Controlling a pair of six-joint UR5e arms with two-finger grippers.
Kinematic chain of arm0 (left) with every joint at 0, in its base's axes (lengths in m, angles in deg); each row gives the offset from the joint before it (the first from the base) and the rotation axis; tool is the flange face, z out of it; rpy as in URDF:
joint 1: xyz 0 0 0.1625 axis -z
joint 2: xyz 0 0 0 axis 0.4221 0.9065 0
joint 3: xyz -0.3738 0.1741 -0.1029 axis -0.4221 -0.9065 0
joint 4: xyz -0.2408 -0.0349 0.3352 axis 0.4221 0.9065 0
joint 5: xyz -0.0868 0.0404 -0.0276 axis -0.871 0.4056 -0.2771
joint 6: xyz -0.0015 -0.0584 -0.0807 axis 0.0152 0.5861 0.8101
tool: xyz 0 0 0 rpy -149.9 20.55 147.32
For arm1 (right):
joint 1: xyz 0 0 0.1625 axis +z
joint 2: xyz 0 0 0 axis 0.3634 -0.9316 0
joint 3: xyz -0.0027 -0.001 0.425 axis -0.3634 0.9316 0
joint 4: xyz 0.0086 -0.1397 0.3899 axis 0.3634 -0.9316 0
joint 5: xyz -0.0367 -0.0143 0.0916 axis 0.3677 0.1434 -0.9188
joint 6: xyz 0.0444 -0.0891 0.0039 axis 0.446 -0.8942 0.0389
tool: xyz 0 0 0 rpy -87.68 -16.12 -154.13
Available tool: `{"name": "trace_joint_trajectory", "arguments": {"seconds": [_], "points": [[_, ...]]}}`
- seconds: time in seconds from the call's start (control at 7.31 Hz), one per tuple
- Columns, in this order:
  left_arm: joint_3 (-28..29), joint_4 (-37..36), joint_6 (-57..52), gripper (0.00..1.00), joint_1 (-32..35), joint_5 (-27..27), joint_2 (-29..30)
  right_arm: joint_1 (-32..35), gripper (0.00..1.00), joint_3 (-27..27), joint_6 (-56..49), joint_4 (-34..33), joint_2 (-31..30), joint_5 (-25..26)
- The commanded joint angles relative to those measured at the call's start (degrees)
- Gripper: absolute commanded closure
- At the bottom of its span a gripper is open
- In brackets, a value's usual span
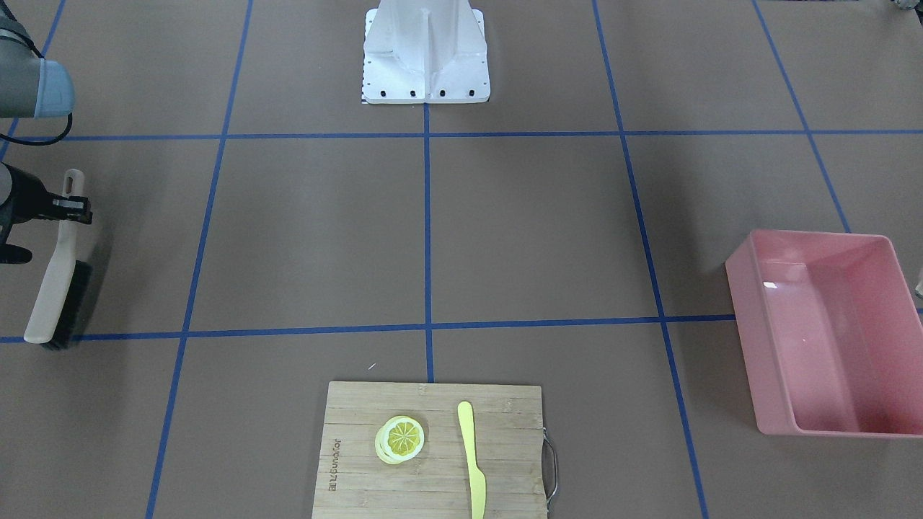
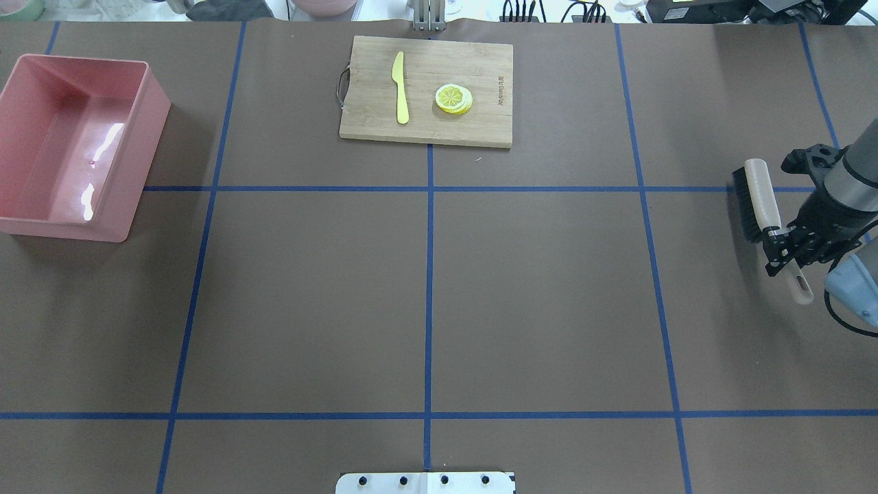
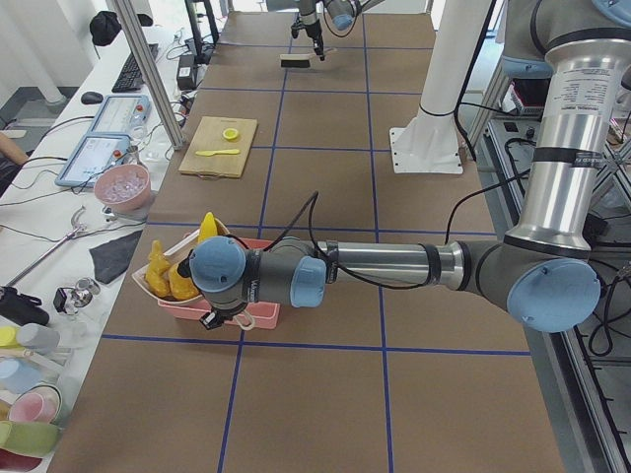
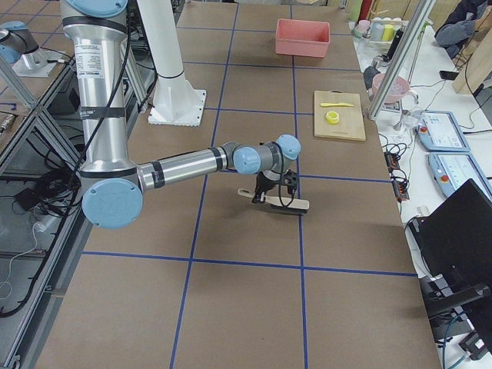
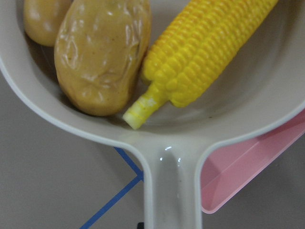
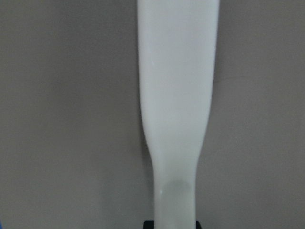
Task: Sweep and dump trash into bin
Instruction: 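Hold the dustpan over the bin with the left while the right lowers the brush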
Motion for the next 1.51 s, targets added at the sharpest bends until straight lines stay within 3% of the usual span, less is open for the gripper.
{"name": "trace_joint_trajectory", "arguments": {"seconds": [0.0,0.27,0.41,0.55,1.37], "points": [[0.9,-0.5,-2.7,1.0,-0.4,2.6,1.2,-0.5,1.0,0.0,0.0,0.2,0.0,-1.0],[0.9,-0.5,-3.3,1.0,-2.0,5.4,1.8,-1.0,0.96,0.1,0.2,0.2,-0.1,-1.3],[0.7,-0.6,-3.4,1.0,-3.1,6.3,1.9,-1.0,0.85,0.1,0.2,0.2,0.0,-1.3],[0.7,-0.6,-3.5,1.0,-4.4,7.6,1.8,-1.1,0.02,0.0,0.1,0.2,0.0,-1.3],[-0.5,-3.4,-12.0,1.0,-5.5,12.1,1.0,-1.0,0.0,-1.2,0.0,0.3,1.1,-1.6]]}}
